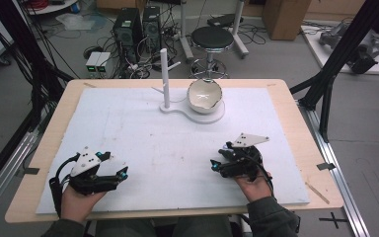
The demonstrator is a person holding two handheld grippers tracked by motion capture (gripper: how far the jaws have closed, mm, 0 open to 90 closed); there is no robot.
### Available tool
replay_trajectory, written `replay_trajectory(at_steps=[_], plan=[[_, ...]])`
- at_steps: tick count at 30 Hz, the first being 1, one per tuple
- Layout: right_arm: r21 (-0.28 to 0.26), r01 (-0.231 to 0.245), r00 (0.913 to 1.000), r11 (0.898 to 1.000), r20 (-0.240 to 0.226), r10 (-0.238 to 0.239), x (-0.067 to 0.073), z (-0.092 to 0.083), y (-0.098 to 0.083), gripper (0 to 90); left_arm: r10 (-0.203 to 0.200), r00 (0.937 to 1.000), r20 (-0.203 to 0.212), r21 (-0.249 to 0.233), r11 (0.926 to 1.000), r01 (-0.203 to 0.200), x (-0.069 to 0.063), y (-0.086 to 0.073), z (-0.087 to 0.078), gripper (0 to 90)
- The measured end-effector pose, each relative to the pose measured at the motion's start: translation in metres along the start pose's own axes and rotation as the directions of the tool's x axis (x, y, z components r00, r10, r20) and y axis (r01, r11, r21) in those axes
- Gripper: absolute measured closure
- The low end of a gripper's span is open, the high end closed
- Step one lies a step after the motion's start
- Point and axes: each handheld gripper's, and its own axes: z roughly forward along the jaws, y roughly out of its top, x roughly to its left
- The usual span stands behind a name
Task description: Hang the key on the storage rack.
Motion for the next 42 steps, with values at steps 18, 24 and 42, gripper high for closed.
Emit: replay_trajectory(at_steps=[18,24,42], plan=[[-0.010,0.008,1.0000,1.000,0.001,-0.008,0.001,-0.003,0.001,11.4,0.004,1.0000,0.004,-0.004,1.0000,-0.004,-0.001,0.001,0.000,22.0],[-0.009,0.022,0.9997,1.000,0.006,-0.022,0.004,-0.007,0.004,11.4,0.005,1.0000,0.001,-0.007,1.0000,-0.005,-0.001,0.001,0.000,22.0],[-0.040,-0.007,0.9985,0.999,0.054,0.009,-0.009,-0.031,0.006,11.4,0.006,1.0000,-0.003,-0.011,0.9999,-0.006,-0.001,0.002,-0.001,22.0]])
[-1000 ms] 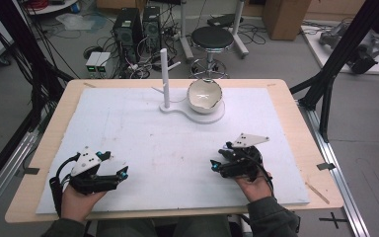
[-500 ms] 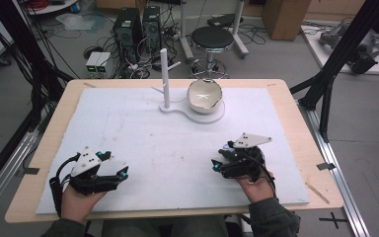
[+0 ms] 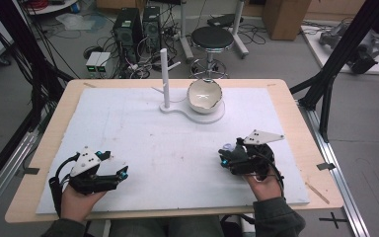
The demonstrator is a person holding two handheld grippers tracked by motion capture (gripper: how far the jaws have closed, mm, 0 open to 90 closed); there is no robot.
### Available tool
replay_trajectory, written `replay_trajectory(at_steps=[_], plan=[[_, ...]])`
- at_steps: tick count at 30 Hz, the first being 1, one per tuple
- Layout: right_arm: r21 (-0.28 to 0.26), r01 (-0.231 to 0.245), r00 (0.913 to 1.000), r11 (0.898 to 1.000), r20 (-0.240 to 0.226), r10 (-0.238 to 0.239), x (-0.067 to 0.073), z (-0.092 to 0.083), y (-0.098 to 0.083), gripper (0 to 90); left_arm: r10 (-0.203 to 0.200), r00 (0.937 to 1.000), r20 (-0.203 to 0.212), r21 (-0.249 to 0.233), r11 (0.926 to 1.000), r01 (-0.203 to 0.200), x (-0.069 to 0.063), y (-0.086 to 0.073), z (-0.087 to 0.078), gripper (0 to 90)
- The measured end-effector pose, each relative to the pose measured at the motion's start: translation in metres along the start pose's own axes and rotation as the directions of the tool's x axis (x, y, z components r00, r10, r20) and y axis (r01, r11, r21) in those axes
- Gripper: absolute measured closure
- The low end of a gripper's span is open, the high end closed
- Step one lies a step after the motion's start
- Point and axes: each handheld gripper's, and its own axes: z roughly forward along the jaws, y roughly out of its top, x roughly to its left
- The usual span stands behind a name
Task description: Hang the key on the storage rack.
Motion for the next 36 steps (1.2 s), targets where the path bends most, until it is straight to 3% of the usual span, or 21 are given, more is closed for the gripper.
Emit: replay_trajectory(at_steps=[11,23,36], plan=[[0.005,-0.032,0.9985,0.999,0.044,0.032,-0.013,-0.012,-0.003,11.4,-0.001,1.0000,-0.001,0.000,1.0000,0.001,0.000,0.000,0.000,22.0],[0.064,-0.075,0.9925,0.995,0.101,0.069,-0.026,-0.017,-0.013,11.6,0.001,1.0000,-0.002,0.000,1.0000,-0.001,0.001,0.000,0.000,22.0],[0.129,-0.092,0.9915,0.987,0.104,0.079,-0.032,-0.017,-0.024,14.4,0.003,1.0000,-0.006,0.001,1.0000,-0.003,0.001,0.001,0.001,22.0]])
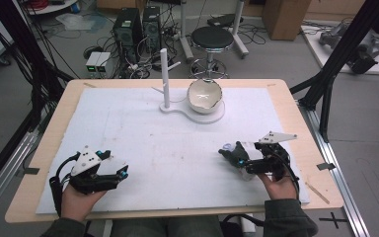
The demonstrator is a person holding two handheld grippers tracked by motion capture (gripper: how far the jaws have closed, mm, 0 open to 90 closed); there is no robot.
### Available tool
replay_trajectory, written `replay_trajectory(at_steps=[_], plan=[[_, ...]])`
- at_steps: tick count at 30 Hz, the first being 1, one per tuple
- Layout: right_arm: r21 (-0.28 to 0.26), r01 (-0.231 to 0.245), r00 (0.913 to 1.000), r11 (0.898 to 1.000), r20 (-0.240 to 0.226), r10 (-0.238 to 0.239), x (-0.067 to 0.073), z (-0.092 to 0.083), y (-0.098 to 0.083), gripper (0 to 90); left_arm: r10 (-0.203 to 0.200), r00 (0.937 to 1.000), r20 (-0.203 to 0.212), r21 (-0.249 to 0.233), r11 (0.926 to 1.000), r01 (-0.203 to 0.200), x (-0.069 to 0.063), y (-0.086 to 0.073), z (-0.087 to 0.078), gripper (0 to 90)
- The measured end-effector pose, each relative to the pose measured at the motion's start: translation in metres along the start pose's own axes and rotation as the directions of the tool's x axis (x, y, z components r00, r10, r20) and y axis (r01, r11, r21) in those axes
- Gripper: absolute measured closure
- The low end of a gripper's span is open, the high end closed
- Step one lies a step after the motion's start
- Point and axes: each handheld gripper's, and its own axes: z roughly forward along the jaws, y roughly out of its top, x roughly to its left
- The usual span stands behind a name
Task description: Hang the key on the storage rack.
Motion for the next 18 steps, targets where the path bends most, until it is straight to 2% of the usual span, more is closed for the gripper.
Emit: replay_trajectory(at_steps=[6,14,18], plan=[[0.052,0.008,0.9999,0.999,-0.014,-0.008,0.000,0.008,-0.003,16.4,0.002,1.0000,0.004,0.006,1.0000,-0.002,-0.001,0.001,0.002,22.0],[0.097,0.010,0.9999,0.995,-0.010,-0.010,0.000,0.014,-0.006,18.6,0.008,1.0000,0.002,0.006,1.0000,-0.008,-0.002,0.001,0.002,22.0],[0.119,0.028,0.9996,0.993,-0.010,-0.027,0.001,0.017,-0.008,19.4,0.004,1.0000,0.006,0.007,1.0000,-0.004,-0.002,0.001,0.003,22.0]])
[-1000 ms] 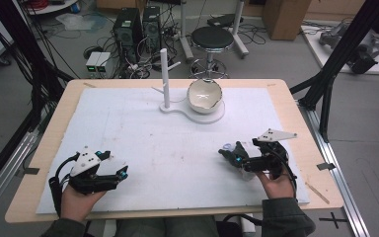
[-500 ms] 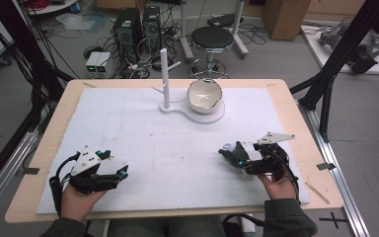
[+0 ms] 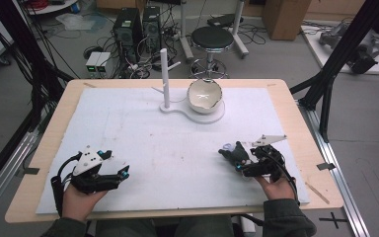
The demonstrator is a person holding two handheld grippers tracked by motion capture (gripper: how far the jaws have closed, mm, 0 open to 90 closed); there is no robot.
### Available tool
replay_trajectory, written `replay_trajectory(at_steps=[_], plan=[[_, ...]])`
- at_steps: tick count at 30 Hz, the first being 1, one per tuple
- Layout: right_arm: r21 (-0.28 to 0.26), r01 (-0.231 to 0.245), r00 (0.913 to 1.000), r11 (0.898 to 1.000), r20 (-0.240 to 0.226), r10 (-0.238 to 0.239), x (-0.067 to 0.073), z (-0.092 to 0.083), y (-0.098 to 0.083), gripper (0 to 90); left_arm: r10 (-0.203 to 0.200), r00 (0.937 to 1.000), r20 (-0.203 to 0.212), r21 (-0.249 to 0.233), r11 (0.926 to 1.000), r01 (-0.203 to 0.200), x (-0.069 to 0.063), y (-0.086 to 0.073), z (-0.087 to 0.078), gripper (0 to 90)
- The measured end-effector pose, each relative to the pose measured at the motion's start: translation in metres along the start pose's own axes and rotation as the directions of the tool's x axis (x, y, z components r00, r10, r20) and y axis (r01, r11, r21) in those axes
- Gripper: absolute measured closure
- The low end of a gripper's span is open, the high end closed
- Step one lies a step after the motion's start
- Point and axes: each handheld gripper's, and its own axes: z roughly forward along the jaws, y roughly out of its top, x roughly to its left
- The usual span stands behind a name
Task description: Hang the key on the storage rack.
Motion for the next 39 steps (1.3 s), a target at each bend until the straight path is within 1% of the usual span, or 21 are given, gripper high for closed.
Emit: replay_trajectory(at_steps=[3,5,7,18,19,20,28,30,31,33,39], plan=[[0.015,-0.003,1.0000,1.000,0.003,0.003,0.001,0.001,-0.001,22.2,0.002,1.0000,-0.002,0.000,1.0000,-0.002,-0.001,0.000,0.001,22.0],[0.016,0.002,1.0000,1.000,0.006,-0.002,0.001,0.002,-0.002,22.3,0.004,1.0000,0.003,0.002,1.0000,-0.004,-0.001,0.000,0.001,22.0],[0.021,-0.006,1.0000,1.000,0.004,0.006,0.000,0.003,-0.003,24.0,0.006,1.0000,0.003,0.000,1.0000,-0.006,-0.001,0.000,0.002,22.0],[0.045,-0.003,1.0000,0.999,0.003,0.003,0.001,0.009,-0.003,25.8,0.009,1.0000,0.002,0.000,1.0000,-0.009,-0.002,0.000,0.001,22.0],[0.047,-0.009,1.0000,0.999,0.003,0.008,0.001,0.009,-0.003,26.0,0.009,0.9999,0.005,0.002,1.0000,-0.009,-0.002,0.000,0.001,22.0],[0.053,-0.006,1.0000,0.999,0.002,0.006,0.002,0.009,-0.003,27.4,0.010,0.9999,0.006,0.002,1.0000,-0.010,-0.002,0.001,0.001,22.0],[0.060,0.000,0.9999,0.998,0.012,-0.001,0.002,0.011,-0.001,32.3,0.008,1.0000,0.003,0.004,1.0000,-0.008,-0.002,0.000,0.002,22.0],[0.058,0.009,0.9998,0.998,0.017,-0.010,0.002,0.012,-0.001,32.7,0.007,1.0000,0.004,0.004,1.0000,-0.008,-0.002,0.000,0.002,22.0],[0.062,0.001,0.9998,0.998,0.017,-0.002,0.002,0.013,-0.001,32.8,0.008,1.0000,0.004,0.005,1.0000,-0.008,-0.002,0.000,0.002,22.0],[0.066,-0.001,0.9998,0.998,0.019,0.000,0.002,0.013,-0.002,33.1,0.008,1.0000,0.002,0.004,1.0000,-0.008,-0.002,0.000,0.002,22.0],[0.066,0.002,0.9997,0.998,0.026,-0.004,0.003,0.013,-0.002,34.8,0.007,1.0000,0.004,0.003,1.0000,-0.007,-0.002,0.000,0.002,22.0]])
